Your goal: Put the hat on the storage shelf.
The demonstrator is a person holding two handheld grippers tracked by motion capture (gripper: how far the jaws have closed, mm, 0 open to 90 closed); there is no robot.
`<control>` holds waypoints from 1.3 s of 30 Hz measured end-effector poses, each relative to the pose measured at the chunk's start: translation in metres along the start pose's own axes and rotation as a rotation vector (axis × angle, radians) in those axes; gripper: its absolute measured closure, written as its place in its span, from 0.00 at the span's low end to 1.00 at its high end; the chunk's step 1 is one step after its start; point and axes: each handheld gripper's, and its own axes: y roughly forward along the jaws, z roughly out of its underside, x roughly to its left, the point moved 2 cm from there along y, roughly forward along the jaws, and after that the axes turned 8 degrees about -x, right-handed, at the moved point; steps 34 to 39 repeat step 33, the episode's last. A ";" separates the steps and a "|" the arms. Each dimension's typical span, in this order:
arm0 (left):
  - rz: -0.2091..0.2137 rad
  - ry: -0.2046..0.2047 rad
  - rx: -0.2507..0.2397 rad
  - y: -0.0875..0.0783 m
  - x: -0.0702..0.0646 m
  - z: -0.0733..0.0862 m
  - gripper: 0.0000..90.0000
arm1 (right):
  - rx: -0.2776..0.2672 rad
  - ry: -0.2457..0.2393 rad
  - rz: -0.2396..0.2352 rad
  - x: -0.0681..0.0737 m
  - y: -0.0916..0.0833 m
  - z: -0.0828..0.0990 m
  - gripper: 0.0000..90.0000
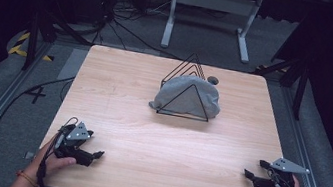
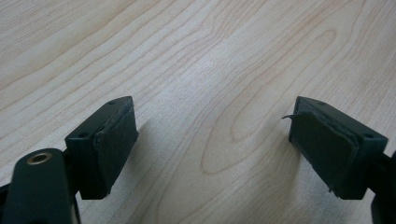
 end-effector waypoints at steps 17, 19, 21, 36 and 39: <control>-0.003 0.006 0.001 0.000 0.001 0.000 0.17 | 0.002 0.006 0.015 -0.001 0.000 0.000 0.26; -0.003 0.012 0.002 0.000 0.001 0.000 0.17 | 0.002 0.007 0.015 -0.001 0.000 0.000 0.26; -0.003 0.006 0.001 0.000 0.001 0.000 0.17 | 0.001 0.009 0.016 -0.001 0.000 0.000 0.26; -0.001 0.001 0.002 0.000 0.001 0.000 0.17 | 0.002 0.012 0.018 -0.001 0.000 0.000 0.26; -0.001 0.001 0.002 0.000 0.001 0.000 0.17 | 0.002 0.012 0.018 -0.001 0.000 0.000 0.26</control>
